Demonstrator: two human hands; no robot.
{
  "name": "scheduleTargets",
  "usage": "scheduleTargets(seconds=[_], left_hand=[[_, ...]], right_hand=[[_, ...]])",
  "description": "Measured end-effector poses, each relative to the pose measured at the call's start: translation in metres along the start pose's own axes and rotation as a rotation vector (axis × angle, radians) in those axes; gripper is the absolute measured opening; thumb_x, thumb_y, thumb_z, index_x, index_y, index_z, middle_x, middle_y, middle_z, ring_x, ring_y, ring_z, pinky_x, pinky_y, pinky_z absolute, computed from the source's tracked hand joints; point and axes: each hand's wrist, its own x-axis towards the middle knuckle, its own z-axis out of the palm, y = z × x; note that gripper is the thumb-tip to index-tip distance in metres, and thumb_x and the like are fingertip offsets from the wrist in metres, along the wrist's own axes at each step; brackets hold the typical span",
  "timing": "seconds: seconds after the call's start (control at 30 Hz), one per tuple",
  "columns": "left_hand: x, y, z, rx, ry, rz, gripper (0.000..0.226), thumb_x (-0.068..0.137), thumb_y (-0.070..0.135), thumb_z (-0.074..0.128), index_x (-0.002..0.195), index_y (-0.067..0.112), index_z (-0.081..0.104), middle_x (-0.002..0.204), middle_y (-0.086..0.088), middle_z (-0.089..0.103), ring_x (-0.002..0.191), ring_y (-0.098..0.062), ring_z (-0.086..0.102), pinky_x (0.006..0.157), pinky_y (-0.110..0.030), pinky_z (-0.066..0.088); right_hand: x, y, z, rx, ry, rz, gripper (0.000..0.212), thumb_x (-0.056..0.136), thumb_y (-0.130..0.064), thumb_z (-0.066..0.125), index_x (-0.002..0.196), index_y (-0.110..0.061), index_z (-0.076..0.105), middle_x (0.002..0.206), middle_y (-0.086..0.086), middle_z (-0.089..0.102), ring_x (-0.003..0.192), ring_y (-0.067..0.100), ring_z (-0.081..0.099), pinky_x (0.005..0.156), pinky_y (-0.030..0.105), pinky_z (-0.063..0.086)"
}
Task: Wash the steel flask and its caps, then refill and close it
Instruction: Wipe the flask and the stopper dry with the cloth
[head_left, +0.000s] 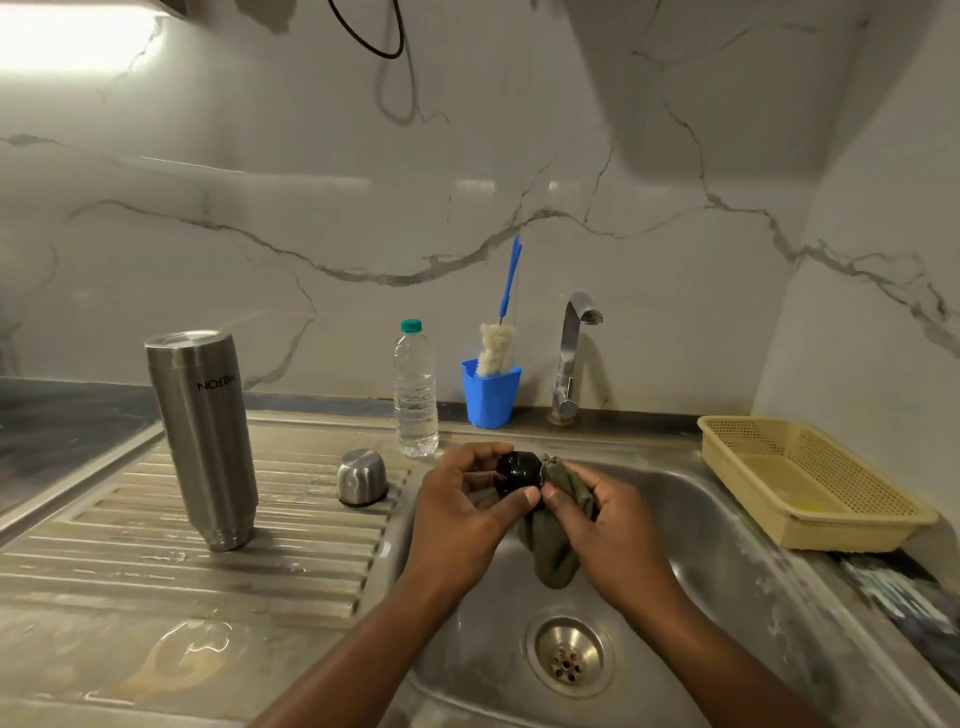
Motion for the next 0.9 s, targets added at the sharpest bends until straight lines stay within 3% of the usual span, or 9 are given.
scheduleTargets(seconds=[0.07,0.2,0.33,0.4,0.5,0.6,0.73,0.9], left_hand=[[-0.0012,-0.0001,0.0041,0.037,0.014,0.023,0.047,0.078,0.012,0.092,0.118,0.023,0.071,0.111,0.006,0.077,0.104,-0.005,0.074,0.088,-0.022,0.061],[0.0002,0.0027,0.0087,-0.028,0.007,-0.007,0.044,0.079,0.015,0.092,0.117,0.022,0.072,0.108,0.006,0.079,0.104,-0.010,0.075,0.092,-0.032,0.062],[-0.0006,0.0014,0.0070,-0.113,-0.002,-0.074,0.043,0.082,0.010,0.089,0.120,0.019,0.070,0.109,0.003,0.080,0.105,-0.015,0.077,0.097,-0.040,0.062],[-0.0010,-0.0004,0.0047,-0.084,0.006,-0.070,0.043,0.082,0.011,0.089,0.120,0.021,0.070,0.109,0.005,0.080,0.106,-0.014,0.076,0.096,-0.039,0.062],[0.0006,-0.0006,0.0032,-0.033,0.013,-0.034,0.045,0.081,0.015,0.090,0.119,0.026,0.070,0.110,0.009,0.078,0.107,-0.010,0.075,0.092,-0.032,0.062],[0.0025,0.0023,0.0043,-0.032,0.031,-0.021,0.043,0.081,0.013,0.090,0.118,0.022,0.070,0.107,0.009,0.079,0.103,-0.009,0.075,0.089,-0.028,0.063],[0.0037,0.0042,0.0056,-0.081,0.027,-0.036,0.042,0.082,0.010,0.089,0.118,0.019,0.070,0.107,0.007,0.080,0.102,-0.011,0.077,0.089,-0.028,0.062],[0.0032,0.0043,0.0015,-0.220,0.049,-0.082,0.040,0.083,0.000,0.084,0.119,0.010,0.069,0.105,0.001,0.081,0.099,-0.013,0.078,0.083,-0.022,0.062]], right_hand=[[-0.0002,0.0009,-0.0041,-0.101,0.060,-0.020,0.025,0.094,-0.021,0.076,0.114,-0.035,0.071,0.095,-0.021,0.073,0.093,-0.014,0.065,0.082,0.012,0.056],[0.0003,0.0009,-0.0081,-0.184,0.182,-0.117,0.035,0.089,-0.018,0.080,0.121,-0.030,0.073,0.096,-0.031,0.067,0.096,-0.020,0.061,0.079,0.000,0.046],[0.0012,0.0030,-0.0032,-0.035,0.046,-0.074,0.041,0.097,-0.020,0.071,0.134,-0.037,0.063,0.111,-0.027,0.069,0.107,-0.014,0.064,0.087,0.006,0.050],[0.0029,0.0043,-0.0012,0.028,-0.023,-0.009,0.030,0.100,-0.023,0.067,0.128,-0.034,0.069,0.102,-0.020,0.076,0.102,-0.006,0.069,0.082,0.010,0.053],[0.0042,0.0051,-0.0032,-0.012,0.012,-0.004,0.009,0.096,-0.030,0.073,0.103,-0.033,0.076,0.087,-0.018,0.077,0.085,-0.002,0.072,0.070,0.015,0.055],[0.0024,0.0029,-0.0066,-0.036,0.084,-0.053,0.006,0.089,-0.032,0.080,0.093,-0.030,0.077,0.079,-0.016,0.076,0.075,0.000,0.071,0.064,0.014,0.053],[0.0016,0.0042,-0.0071,-0.054,0.142,-0.099,0.020,0.091,-0.023,0.078,0.111,-0.025,0.078,0.091,-0.016,0.077,0.088,-0.001,0.071,0.075,0.017,0.056],[0.0008,0.0020,-0.0014,0.071,-0.028,-0.045,0.026,0.096,-0.017,0.073,0.118,-0.031,0.074,0.104,-0.020,0.077,0.101,-0.002,0.071,0.084,0.016,0.057]])
